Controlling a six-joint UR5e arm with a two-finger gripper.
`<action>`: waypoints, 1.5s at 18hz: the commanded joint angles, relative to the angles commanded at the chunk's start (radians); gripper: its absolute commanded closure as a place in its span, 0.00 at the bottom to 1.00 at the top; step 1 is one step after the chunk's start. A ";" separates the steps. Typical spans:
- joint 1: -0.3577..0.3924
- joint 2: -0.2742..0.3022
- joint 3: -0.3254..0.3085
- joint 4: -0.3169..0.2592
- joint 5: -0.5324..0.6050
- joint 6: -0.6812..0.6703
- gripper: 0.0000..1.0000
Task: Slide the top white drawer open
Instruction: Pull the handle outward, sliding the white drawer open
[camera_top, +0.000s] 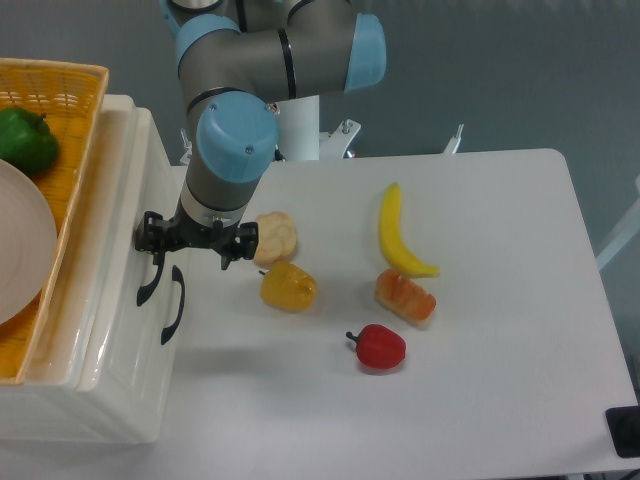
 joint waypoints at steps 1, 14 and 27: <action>0.000 0.000 0.000 0.000 0.000 0.000 0.00; -0.003 0.009 0.003 0.005 0.048 0.044 0.00; 0.002 0.009 0.012 0.005 0.098 0.094 0.00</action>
